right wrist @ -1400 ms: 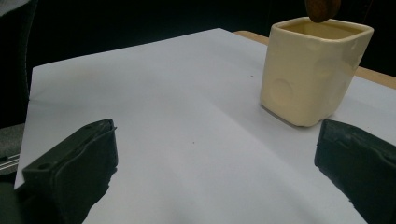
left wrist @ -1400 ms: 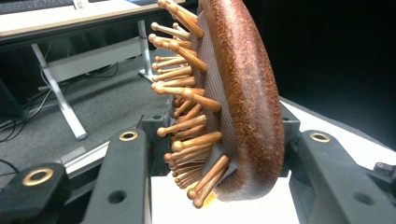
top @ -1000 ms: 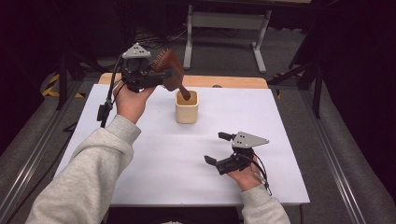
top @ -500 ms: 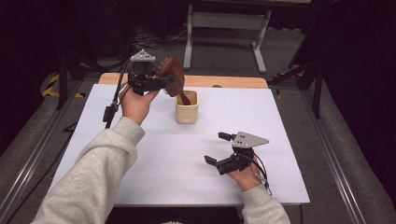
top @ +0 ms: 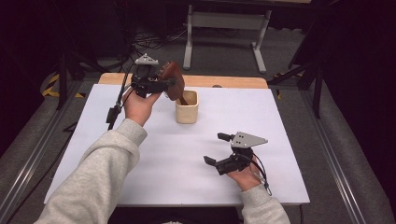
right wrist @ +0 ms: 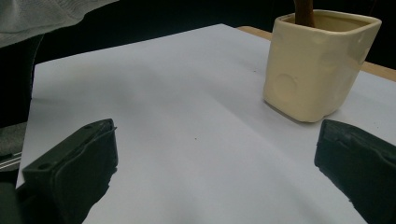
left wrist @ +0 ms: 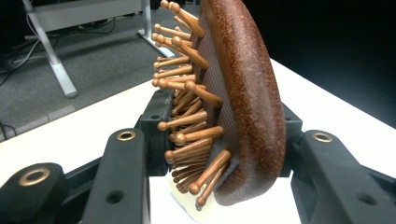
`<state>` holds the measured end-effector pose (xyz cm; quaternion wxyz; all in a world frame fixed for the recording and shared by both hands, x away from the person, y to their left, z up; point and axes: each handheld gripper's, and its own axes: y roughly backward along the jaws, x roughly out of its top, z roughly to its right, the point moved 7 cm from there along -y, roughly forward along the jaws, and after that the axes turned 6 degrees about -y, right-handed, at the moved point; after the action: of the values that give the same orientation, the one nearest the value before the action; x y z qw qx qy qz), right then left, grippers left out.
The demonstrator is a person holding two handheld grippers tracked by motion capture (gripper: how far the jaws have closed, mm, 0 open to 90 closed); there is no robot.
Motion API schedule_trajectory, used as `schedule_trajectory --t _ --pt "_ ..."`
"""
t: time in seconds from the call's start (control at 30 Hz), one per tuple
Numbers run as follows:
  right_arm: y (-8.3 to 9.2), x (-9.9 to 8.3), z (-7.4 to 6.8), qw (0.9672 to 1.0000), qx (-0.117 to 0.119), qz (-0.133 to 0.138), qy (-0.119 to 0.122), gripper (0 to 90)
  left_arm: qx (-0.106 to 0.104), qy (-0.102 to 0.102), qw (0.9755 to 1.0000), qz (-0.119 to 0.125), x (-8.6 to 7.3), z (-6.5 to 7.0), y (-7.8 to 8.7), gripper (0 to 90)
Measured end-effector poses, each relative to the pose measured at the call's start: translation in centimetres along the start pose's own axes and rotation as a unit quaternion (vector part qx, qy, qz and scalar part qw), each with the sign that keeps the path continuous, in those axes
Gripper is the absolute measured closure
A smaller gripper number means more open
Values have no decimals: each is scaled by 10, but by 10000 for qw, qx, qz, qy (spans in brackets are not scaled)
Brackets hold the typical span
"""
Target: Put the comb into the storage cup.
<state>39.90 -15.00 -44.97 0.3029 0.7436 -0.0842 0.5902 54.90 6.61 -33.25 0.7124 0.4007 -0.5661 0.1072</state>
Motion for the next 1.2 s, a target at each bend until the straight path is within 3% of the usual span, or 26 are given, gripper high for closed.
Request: schedule_trajectory --t 0.13,0.4,0.63,0.87,0.97,1.07,1.1,1.13,1.2 --pt "-2 -1 0 10000 21 -50 -3 1 19 13 10000 -25 -3 -2 -3 548" --pt "-3 -2 -1 10000 64 -56 -9 1 -120 105 9998 -157 -10 0 -15 537" --pt "-2 -2 -1 10000 79 -47 -9 1 -250 202 9994 -133 -14 0 -19 500" --pt "-2 -2 -2 9999 91 -41 -22 1 -73 13 9999 -135 -15 0 -20 456" --pt "-2 -2 -2 9999 96 -27 -19 1 -102 -62 9998 -146 -15 1 -20 431" --pt "-2 -1 -2 10000 92 -24 -22 1 -103 -162 9998 -55 -14 0 -18 254" --pt "-2 -1 -1 10000 85 -22 -23 1 -31 -233 9997 -54 -13 -1 -15 254" --pt "-1 -1 -1 10000 77 -4 -36 1 -2 -319 9995 -8 -13 -3 -12 152" --pt "-1 -1 -1 10000 77 7 -47 1 87 -429 9990 16 -12 -5 -7 70"
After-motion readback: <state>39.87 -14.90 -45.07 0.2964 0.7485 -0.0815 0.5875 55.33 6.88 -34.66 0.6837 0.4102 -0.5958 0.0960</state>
